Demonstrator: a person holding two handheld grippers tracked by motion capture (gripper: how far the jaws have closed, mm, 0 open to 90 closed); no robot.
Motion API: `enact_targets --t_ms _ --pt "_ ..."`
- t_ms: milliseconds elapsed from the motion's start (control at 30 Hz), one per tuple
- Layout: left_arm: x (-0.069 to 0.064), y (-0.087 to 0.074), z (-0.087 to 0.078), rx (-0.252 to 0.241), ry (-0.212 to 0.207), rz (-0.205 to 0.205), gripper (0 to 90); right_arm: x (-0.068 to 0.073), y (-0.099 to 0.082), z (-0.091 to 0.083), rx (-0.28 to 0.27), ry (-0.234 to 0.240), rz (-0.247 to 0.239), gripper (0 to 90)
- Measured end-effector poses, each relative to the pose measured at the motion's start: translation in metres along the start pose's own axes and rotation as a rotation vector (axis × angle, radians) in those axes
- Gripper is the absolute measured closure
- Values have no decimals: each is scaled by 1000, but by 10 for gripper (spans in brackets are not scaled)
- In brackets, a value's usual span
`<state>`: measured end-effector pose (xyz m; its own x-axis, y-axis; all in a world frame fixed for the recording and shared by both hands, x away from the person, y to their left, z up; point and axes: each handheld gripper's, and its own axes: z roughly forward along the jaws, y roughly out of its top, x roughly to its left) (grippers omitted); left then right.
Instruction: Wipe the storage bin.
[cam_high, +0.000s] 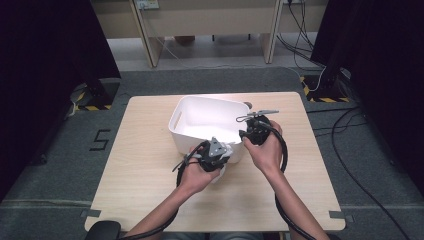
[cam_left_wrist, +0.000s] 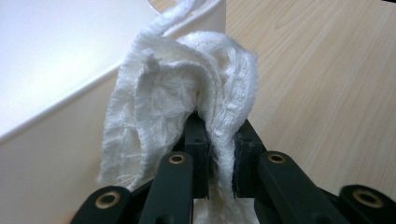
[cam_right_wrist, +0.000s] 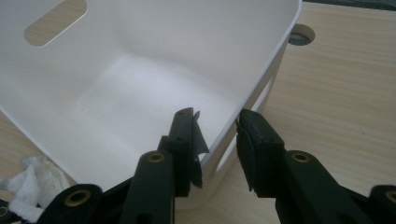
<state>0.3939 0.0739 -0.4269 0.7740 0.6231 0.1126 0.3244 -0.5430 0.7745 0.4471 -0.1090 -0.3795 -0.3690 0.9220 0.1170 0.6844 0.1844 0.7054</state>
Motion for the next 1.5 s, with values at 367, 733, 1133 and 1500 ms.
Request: enact_targets --t_ms 367,733,1133,1500 --pt "0 0 0 -3 1 -3 797 -2 2 -2 17 13 29 634" --pt "2 0 1 -4 2 -8 797 0 4 -11 41 25 68 715" --pt "-1 12 4 1 -1 12 797 2 4 -8 20 12 74 727" --pt "-6 19 8 10 -13 33 797 3 3 -8 15 9 85 730"
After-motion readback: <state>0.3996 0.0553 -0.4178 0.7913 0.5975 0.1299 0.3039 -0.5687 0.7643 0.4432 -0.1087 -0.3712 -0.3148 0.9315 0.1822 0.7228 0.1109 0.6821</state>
